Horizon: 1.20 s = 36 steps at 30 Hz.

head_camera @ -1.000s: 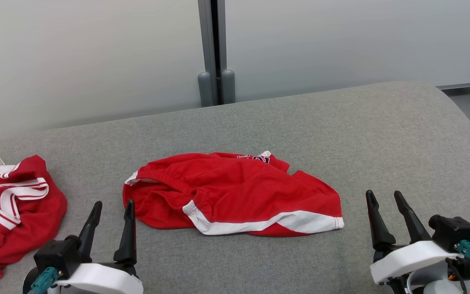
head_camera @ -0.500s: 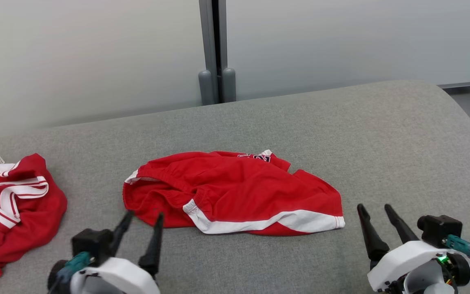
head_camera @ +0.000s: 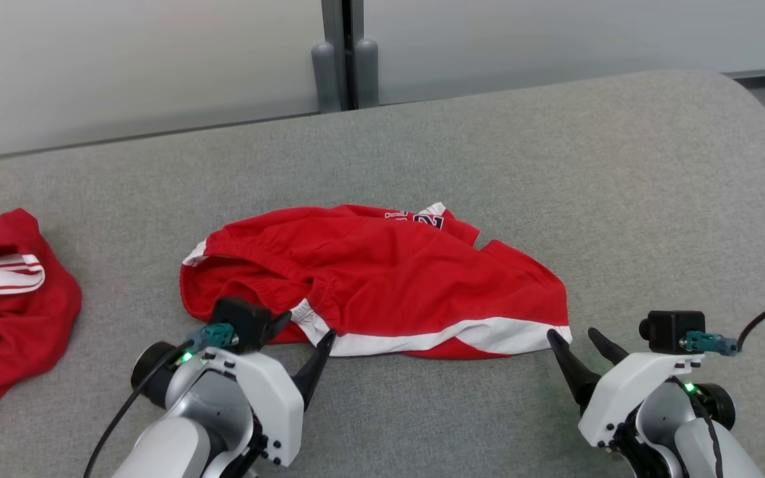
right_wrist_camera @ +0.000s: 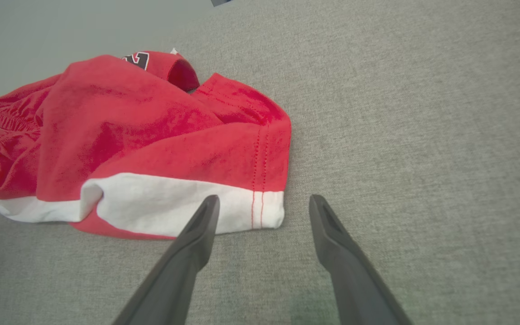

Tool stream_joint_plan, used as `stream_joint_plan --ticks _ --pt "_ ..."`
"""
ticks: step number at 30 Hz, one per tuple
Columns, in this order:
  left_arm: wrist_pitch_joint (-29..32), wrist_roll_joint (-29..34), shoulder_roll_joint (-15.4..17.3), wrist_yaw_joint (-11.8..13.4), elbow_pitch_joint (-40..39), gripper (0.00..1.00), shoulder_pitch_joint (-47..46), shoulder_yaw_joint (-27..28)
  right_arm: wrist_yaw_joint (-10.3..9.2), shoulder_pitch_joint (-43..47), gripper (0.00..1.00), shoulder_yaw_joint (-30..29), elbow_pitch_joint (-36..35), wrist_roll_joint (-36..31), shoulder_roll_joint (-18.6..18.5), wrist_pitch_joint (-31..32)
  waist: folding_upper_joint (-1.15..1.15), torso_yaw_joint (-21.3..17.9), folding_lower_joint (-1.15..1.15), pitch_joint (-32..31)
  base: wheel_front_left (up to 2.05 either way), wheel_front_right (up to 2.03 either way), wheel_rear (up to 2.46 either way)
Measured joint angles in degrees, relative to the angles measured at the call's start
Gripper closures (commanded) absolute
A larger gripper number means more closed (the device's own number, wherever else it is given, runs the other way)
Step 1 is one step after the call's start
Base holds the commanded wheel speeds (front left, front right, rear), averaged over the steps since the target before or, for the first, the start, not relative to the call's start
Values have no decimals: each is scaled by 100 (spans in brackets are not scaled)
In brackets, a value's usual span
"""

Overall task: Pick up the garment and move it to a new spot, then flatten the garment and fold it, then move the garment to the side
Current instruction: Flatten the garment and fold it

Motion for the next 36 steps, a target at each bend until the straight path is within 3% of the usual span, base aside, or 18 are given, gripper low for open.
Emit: stream_joint_plan --ticks 7,14,21,22,23,24,25,26,27,36 --pt "301 30 -40 -145 336 0 -519 -152 0 -241 0 92 187 38 18 -36 0 20 0 285 0 0 0" --pt "426 97 -74 -137 690 0 -901 -191 0 -388 0 246 376 130 27 -41 0 16 0 408 0 0 0" --pt "953 -94 -27 -277 892 0 -1030 -338 0 -498 1 382 583 269 10 -69 0 16 0 405 0 0 0" --pt "953 -94 -27 -277 892 14 -1030 -338 0 -498 35 382 583 269 10 -69 0 16 0 405 0 0 0" --pt "1011 -116 -11 -291 906 67 -1038 -346 0 -516 54 407 608 291 9 -70 0 12 0 411 0 0 0" --pt "1061 -118 19 -318 923 99 -1050 -359 0 -536 65 426 634 320 8 -71 0 7 0 417 0 0 0" --pt "1063 -126 45 -322 927 99 -1060 -357 0 -560 65 449 662 331 5 -80 0 1 0 422 0 0 0" --pt "1063 -145 63 -330 928 100 -1081 -353 0 -583 89 471 687 368 4 -86 0 -5 0 425 0 0 0" --pt "1078 -182 68 -347 936 100 -1111 -352 0 -602 100 492 711 392 4 -88 0 -9 0 424 0 0 0" --pt "856 -594 138 -439 867 100 -1107 -131 0 -626 100 843 688 736 -60 -437 0 -63 0 226 0 0 0"
